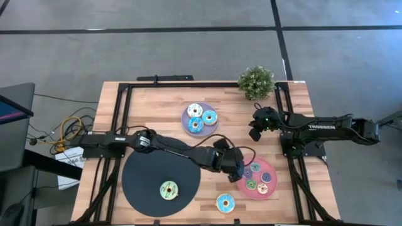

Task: Pick & Place donuts
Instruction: Put the large light blue donut on the purple plate

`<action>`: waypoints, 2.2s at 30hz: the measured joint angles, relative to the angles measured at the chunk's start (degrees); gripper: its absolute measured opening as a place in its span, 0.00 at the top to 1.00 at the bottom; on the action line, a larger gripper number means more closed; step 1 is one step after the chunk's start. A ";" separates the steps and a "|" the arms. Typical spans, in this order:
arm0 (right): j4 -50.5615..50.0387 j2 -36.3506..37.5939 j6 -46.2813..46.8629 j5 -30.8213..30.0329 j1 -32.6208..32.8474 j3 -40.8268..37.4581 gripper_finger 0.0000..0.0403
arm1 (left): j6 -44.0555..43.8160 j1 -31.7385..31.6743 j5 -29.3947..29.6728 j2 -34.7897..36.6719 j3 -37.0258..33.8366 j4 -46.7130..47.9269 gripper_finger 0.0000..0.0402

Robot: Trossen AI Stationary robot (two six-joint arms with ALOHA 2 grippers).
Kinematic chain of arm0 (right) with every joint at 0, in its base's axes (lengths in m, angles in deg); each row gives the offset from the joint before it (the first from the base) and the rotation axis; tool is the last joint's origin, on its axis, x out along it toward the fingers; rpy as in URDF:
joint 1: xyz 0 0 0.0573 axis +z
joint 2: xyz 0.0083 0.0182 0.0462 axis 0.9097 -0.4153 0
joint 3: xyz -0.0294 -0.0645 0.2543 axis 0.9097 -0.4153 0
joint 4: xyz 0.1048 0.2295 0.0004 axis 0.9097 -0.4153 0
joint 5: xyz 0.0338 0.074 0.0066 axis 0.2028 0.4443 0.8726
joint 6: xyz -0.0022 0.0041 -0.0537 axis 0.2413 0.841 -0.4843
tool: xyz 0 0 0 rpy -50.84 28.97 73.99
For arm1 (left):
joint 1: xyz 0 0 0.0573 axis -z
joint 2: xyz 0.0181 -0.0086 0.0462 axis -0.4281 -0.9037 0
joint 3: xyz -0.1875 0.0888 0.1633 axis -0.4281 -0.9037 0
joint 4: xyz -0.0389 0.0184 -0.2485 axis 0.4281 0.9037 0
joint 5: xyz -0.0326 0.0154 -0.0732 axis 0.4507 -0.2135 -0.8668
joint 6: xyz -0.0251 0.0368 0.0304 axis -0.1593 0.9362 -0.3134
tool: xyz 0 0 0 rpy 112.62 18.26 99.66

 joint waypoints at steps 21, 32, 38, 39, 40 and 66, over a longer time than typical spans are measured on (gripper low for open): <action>5.11 0.00 0.00 0.02 0.00 0.00 0.90 | 6.42 3.65 -0.72 1.88 -13.72 1.55 1.00; 12.47 0.00 0.02 0.11 0.49 0.00 0.83 | 12.45 -0.64 -7.49 13.48 -37.96 -24.07 1.00; 16.30 0.00 0.02 0.16 3.40 0.00 0.80 | 19.03 -4.92 -15.58 25.94 -58.05 -43.88 1.00; 17.39 0.00 0.02 0.15 3.99 0.00 0.79 | 19.13 -5.86 -15.78 28.19 -61.58 -46.49 1.00; 18.50 0.00 0.02 0.15 4.59 0.00 0.78 | 19.13 -6.84 -15.78 30.47 -64.81 -48.94 1.00; -3.60 -11.44 11.48 -7.45 27.60 25.14 0.40 | 20.11 -5.39 -6.11 84.99 -108.92 -58.68 1.00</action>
